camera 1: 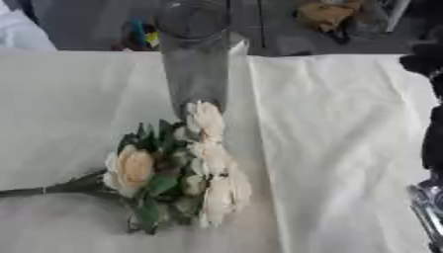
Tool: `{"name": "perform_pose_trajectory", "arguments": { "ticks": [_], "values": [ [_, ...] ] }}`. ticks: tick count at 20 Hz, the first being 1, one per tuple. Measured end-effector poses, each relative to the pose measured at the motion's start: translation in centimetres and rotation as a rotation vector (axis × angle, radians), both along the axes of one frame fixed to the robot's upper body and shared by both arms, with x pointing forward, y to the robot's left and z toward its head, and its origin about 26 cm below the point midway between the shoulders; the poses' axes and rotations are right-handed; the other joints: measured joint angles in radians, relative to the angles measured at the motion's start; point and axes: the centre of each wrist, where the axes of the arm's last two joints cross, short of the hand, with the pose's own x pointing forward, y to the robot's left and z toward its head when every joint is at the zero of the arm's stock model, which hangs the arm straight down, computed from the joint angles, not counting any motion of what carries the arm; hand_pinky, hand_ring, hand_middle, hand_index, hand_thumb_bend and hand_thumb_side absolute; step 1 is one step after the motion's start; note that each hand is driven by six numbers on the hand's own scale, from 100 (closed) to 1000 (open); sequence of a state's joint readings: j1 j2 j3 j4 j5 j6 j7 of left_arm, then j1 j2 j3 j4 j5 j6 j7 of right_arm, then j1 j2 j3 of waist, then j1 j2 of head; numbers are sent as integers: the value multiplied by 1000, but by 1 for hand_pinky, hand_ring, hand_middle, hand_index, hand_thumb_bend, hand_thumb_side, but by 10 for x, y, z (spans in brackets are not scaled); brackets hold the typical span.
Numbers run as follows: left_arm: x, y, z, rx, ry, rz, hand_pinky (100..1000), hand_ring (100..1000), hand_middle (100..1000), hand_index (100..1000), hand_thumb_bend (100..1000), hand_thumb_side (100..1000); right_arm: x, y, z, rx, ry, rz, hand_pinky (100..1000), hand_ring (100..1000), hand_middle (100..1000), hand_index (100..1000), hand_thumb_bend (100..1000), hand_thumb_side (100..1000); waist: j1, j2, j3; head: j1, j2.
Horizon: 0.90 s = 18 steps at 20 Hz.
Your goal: Arrange flowers into the vase.
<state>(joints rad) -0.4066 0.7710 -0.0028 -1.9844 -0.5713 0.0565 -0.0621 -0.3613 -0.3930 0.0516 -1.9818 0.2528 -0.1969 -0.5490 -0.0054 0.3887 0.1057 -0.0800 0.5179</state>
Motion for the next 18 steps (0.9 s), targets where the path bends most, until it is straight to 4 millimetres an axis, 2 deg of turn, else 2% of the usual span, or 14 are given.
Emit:
{"name": "perform_pose_trajectory", "arguments": {
  "ticks": [3, 6, 12, 14, 16, 17, 18],
  "values": [
    [-1, 0, 6, 144, 73, 38, 770, 845, 852, 1000, 188, 952, 0, 1, 0, -6, 4, 5, 697, 648, 638, 831, 100, 1000, 0, 0, -4, 9, 0],
    [-1, -2, 13, 264, 144, 64, 799, 871, 865, 1000, 251, 928, 0, 1, 0, -11, 6, 8, 697, 648, 637, 831, 100, 1000, 4, -1, -10, 13, 0],
    [-1, -12, 20, 407, 268, 80, 847, 897, 883, 981, 334, 892, 0, 1, -1, -15, 14, 16, 697, 647, 636, 831, 100, 1000, 9, -1, -15, 15, -2],
    [0, -18, 23, 431, 300, 76, 841, 884, 878, 979, 373, 884, 0, 2, -1, -18, 17, 19, 697, 647, 636, 831, 100, 1000, 11, -1, -17, 16, -5],
    [1, -23, 22, 466, 343, 75, 832, 872, 876, 993, 446, 891, 0, 3, -1, -22, 20, 24, 697, 647, 635, 831, 100, 1000, 12, -1, -21, 17, -8],
    [1, -25, 21, 486, 365, 74, 833, 875, 881, 1000, 514, 897, 0, 3, -1, -23, 20, 24, 697, 647, 635, 831, 100, 1000, 12, -1, -22, 17, -9],
    [1, -27, 19, 505, 386, 73, 833, 875, 881, 1000, 525, 897, 0, 3, -1, -23, 20, 25, 697, 646, 635, 831, 100, 1000, 14, -1, -25, 17, -9]
  ]
}}
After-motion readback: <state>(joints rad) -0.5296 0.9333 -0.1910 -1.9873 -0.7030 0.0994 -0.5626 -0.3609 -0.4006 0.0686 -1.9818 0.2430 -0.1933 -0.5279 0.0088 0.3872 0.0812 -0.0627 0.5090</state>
